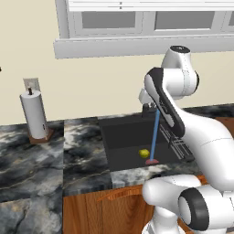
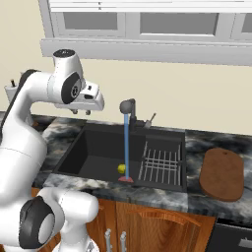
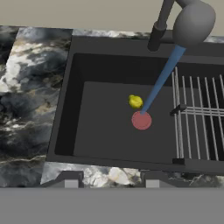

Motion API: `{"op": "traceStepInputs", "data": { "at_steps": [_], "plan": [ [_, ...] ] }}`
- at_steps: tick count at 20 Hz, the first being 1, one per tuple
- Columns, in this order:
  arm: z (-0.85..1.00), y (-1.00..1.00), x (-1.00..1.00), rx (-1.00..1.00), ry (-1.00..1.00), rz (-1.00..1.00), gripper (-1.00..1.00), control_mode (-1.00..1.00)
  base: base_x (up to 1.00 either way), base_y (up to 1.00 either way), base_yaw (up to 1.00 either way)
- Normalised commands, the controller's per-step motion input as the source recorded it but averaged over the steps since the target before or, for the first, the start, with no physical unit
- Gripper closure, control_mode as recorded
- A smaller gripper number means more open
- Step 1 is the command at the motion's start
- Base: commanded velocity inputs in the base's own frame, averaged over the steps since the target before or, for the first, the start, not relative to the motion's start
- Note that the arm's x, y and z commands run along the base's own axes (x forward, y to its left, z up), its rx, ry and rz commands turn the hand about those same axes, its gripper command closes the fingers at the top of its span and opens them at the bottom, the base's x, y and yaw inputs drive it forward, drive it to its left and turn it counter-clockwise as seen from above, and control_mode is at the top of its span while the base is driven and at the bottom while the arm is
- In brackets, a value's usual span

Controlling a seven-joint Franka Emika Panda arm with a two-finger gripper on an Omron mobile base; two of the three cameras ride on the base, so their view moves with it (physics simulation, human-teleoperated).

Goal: Pick the pear from the sink and place it on the cutting board to airdry. Then turn off the sink faucet.

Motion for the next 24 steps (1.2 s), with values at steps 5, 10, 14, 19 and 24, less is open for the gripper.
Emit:
{"op": "traceStepInputs", "data": {
  "at_steps": [5, 10, 14, 19, 24],
  "plan": [
    [0.00, 0.00, -0.04, 0.00, 0.00, 0.00, -1.00, -1.00, 0.00, 0.00, 0.00],
    [-0.22, 0.03, -0.02, 0.00, 0.01, 0.00, -1.00, -1.00, 0.00, 0.00, 0.00],
    [-0.36, 0.06, 0.00, -0.01, -0.03, 0.00, -1.00, -1.00, 0.00, 0.00, 0.00],
    [-0.32, 0.00, 0.02, 0.00, -0.03, 0.00, -1.00, -1.00, 0.00, 0.00, 0.00],
    [-0.13, -0.01, 0.00, 0.01, 0.00, 0.00, -1.00, -1.00, 0.00, 0.00, 0.00]
  ]
}}
